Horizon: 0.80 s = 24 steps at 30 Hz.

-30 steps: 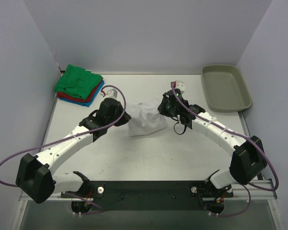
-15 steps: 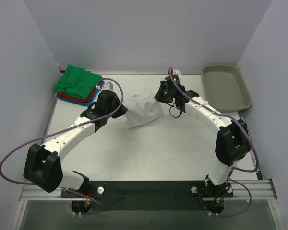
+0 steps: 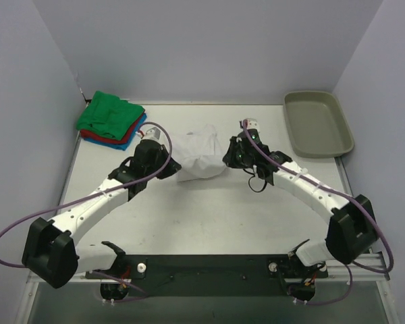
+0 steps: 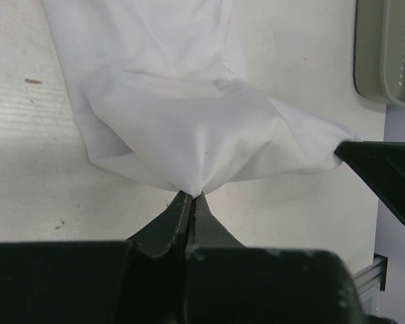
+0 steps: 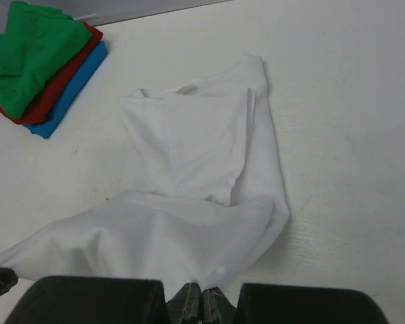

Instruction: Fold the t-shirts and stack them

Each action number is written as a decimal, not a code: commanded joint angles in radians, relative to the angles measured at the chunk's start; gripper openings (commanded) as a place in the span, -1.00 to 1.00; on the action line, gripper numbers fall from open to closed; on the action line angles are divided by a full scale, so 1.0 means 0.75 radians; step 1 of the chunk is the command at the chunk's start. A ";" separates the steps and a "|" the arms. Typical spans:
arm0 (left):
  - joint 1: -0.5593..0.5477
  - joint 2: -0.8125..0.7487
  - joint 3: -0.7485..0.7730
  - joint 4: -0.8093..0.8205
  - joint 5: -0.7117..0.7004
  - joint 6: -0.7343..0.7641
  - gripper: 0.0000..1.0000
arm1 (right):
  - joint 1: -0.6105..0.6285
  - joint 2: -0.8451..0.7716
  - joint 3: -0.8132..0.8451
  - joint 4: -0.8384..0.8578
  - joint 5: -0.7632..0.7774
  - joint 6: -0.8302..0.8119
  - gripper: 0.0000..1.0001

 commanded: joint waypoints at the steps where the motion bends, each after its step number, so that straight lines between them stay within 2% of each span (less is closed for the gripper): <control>1: -0.154 -0.174 -0.090 -0.022 -0.005 -0.035 -1.00 | 0.132 -0.238 -0.157 -0.066 0.160 -0.045 -1.00; 9: -0.543 -0.389 -0.458 0.055 -0.140 -0.243 -1.00 | 0.396 -0.610 -0.631 -0.160 0.352 0.200 -1.00; 13: -0.686 -0.422 -0.612 0.080 -0.197 -0.349 -1.00 | 0.604 -0.721 -0.789 -0.226 0.499 0.376 -1.00; 19: -0.878 -0.553 -0.753 0.019 -0.326 -0.505 -1.00 | 0.834 -0.895 -0.900 -0.404 0.661 0.644 -1.00; 24: -0.973 -0.676 -0.786 -0.067 -0.377 -0.572 -1.00 | 1.073 -0.911 -0.857 -0.580 0.821 0.798 -1.00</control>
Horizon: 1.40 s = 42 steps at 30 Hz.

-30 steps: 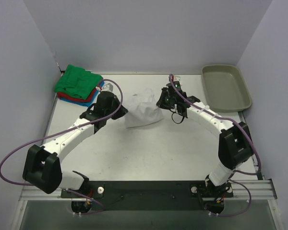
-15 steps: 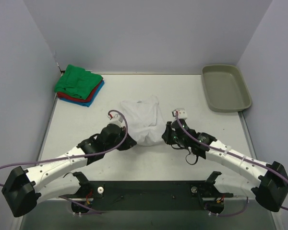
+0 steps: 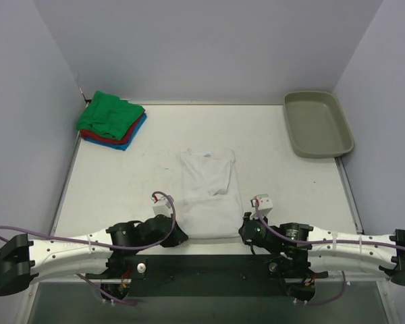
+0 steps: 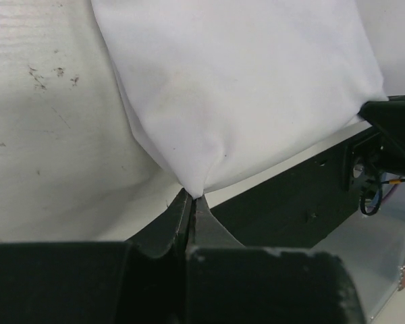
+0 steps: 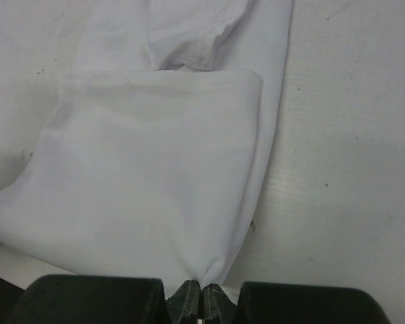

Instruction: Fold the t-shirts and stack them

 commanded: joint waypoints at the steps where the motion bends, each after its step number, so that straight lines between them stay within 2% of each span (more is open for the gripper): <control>1: -0.079 -0.095 -0.001 -0.062 -0.112 -0.113 -1.00 | 0.162 0.015 0.053 -0.217 0.236 0.215 -1.00; 6: -0.208 -0.105 0.073 -0.178 -0.212 -0.174 -1.00 | 0.391 0.160 0.217 -0.364 0.432 0.362 -1.00; 10: -0.245 -0.097 0.173 -0.225 -0.284 -0.146 -1.00 | 0.490 0.295 0.356 -0.429 0.595 0.363 -1.00; 17: -0.206 -0.030 0.473 -0.295 -0.462 0.169 -1.00 | 0.461 0.351 0.583 -0.401 0.835 0.046 -1.00; 20: -0.139 0.023 0.566 -0.271 -0.452 0.290 -1.00 | 0.360 0.345 0.604 -0.278 0.803 -0.160 -1.00; 25: 0.035 0.046 0.593 -0.174 -0.346 0.423 -1.00 | 0.173 0.306 0.559 0.010 0.704 -0.443 -1.00; 29: 0.251 0.097 0.601 -0.072 -0.195 0.527 -1.00 | -0.061 0.322 0.561 0.163 0.537 -0.647 -1.00; 36: 0.505 0.244 0.613 0.110 0.031 0.595 -1.00 | -0.412 0.434 0.583 0.364 0.210 -0.758 -1.00; 42: 0.628 0.391 0.676 0.218 0.145 0.613 -1.00 | -0.559 0.574 0.675 0.462 0.038 -0.783 -1.00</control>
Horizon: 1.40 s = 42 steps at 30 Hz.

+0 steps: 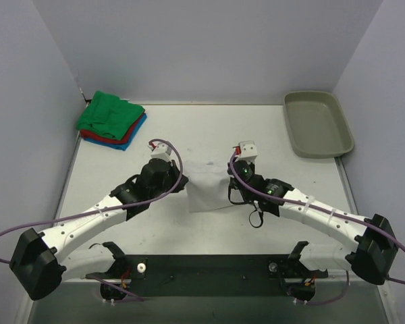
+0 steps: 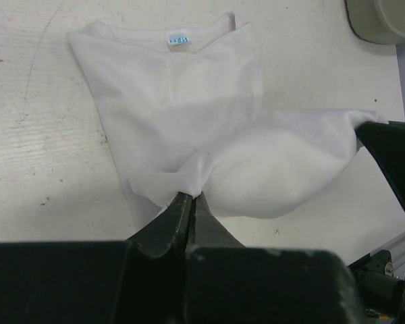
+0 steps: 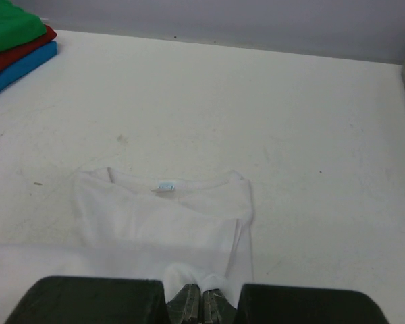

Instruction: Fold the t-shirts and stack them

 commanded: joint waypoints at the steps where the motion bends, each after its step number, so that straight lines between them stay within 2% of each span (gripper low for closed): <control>1: 0.083 0.086 0.124 0.174 0.123 0.053 -1.00 | -0.105 0.080 0.109 0.141 -0.200 -0.059 -1.00; 9: 0.206 0.228 0.204 0.239 0.217 0.057 -1.00 | -0.295 0.295 0.244 0.229 -0.364 -0.069 -1.00; 14: 0.279 0.412 0.245 0.315 0.267 0.059 -1.00 | -0.412 0.483 0.334 0.282 -0.464 -0.049 -1.00; 22: 0.373 0.712 0.284 0.460 0.320 -0.010 -1.00 | -0.514 0.794 0.518 0.341 -0.573 -0.018 -0.92; 31: 0.492 0.847 0.362 0.511 0.328 -0.061 -1.00 | -0.559 1.072 0.771 0.339 -0.630 -0.006 -0.92; 33: 0.504 0.882 0.388 0.509 0.318 -0.061 -1.00 | -0.561 1.093 0.798 0.345 -0.626 -0.004 -0.75; 36: 0.527 0.933 0.421 0.470 0.285 -0.080 -0.99 | -0.563 1.126 0.812 0.343 -0.616 -0.014 0.28; 37: 0.537 0.937 0.427 0.452 0.249 -0.094 -0.66 | -0.561 1.126 0.806 0.347 -0.599 -0.024 0.83; 38: 0.541 0.942 0.423 0.440 0.232 -0.102 0.93 | -0.563 1.120 0.802 0.352 -0.585 -0.030 0.99; 42: 0.535 0.836 0.380 0.425 0.167 -0.106 0.95 | -0.563 1.016 0.702 0.415 -0.534 -0.077 1.00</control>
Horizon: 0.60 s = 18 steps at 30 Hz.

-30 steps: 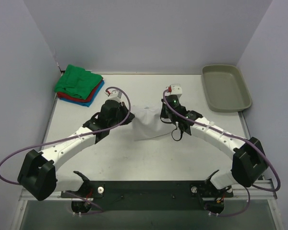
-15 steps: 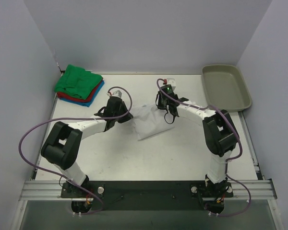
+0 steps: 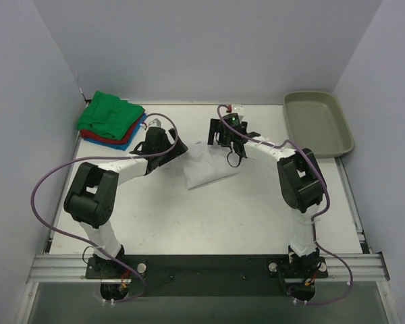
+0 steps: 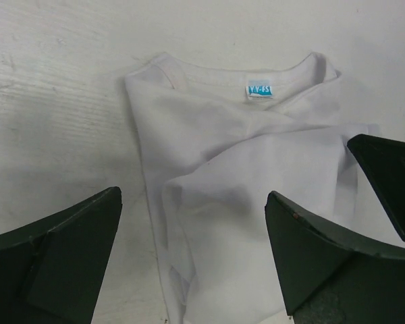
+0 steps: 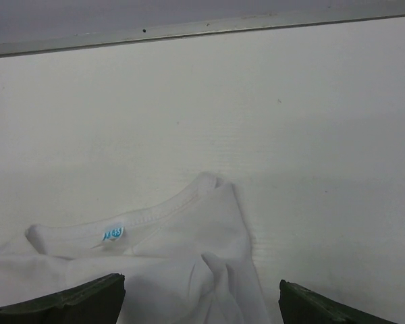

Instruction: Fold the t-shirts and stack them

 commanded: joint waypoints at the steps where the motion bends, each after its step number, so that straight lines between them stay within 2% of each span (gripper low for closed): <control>1: -0.003 -0.133 -0.008 0.010 -0.123 -0.020 0.95 | -0.007 -0.165 -0.102 0.107 0.084 -0.057 1.00; 4: -0.024 -0.295 -0.025 -0.002 -0.154 0.000 0.95 | -0.007 -0.284 -0.157 0.128 0.116 -0.088 1.00; 9: -0.126 -0.434 -0.008 0.036 0.006 -0.059 0.95 | -0.009 -0.437 -0.237 0.120 0.062 -0.055 1.00; 14: -0.277 -0.428 -0.033 0.189 0.106 -0.161 0.95 | -0.029 -0.470 -0.182 -0.001 -0.012 -0.029 1.00; 18: -0.292 -0.291 -0.098 0.481 0.312 -0.243 0.95 | -0.172 -0.525 -0.235 -0.007 -0.247 0.124 1.00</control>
